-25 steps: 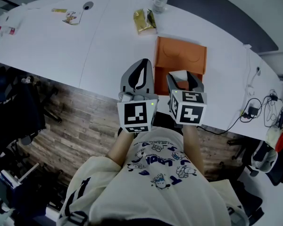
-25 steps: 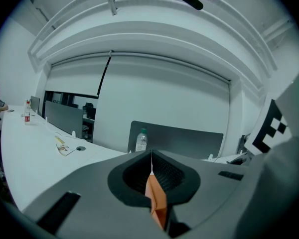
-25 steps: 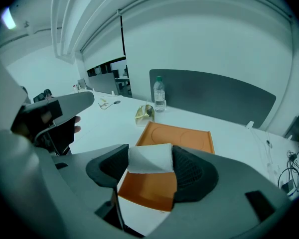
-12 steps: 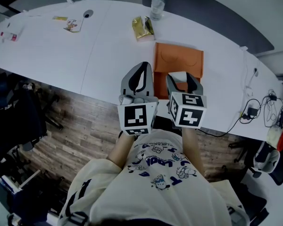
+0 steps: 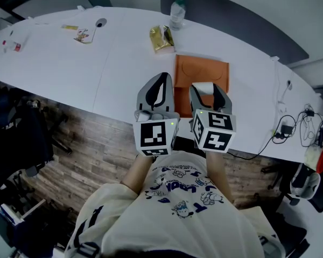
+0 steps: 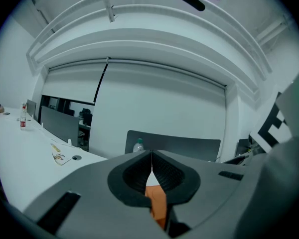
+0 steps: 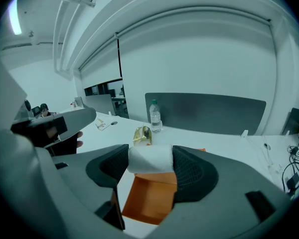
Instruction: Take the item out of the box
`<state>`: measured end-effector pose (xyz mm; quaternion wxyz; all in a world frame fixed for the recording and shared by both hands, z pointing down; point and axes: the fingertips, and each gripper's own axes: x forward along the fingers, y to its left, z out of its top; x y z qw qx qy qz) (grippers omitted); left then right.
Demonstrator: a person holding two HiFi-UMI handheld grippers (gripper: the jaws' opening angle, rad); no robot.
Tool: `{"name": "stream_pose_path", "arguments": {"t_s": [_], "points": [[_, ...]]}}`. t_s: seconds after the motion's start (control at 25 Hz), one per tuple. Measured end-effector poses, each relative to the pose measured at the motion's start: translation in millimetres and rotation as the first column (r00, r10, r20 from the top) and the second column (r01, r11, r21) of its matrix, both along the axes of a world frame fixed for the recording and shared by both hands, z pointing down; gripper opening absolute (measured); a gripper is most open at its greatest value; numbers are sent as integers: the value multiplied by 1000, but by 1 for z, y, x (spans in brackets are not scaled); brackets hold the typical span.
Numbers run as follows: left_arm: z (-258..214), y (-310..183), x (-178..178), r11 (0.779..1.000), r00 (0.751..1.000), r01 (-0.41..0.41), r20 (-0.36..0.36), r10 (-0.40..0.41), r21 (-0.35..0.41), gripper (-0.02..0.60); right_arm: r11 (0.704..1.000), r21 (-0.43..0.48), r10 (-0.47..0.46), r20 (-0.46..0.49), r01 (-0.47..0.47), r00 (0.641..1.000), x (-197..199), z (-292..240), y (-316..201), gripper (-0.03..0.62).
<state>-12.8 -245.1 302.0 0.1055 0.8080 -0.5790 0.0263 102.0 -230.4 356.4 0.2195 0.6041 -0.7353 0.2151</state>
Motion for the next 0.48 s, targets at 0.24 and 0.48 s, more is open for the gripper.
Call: {"name": "stream_pose_path", "arguments": {"t_s": [0.24,0.48], "points": [[-8,1,2,1000,1000,-8,1,8,17,18,998,68,13,21,-15,1000,0,-15,-1,278],[-15,3,5,999,1000,-13,2,12,32,18,989,147,13,37,-18,999,0,-30,0,279]]}}
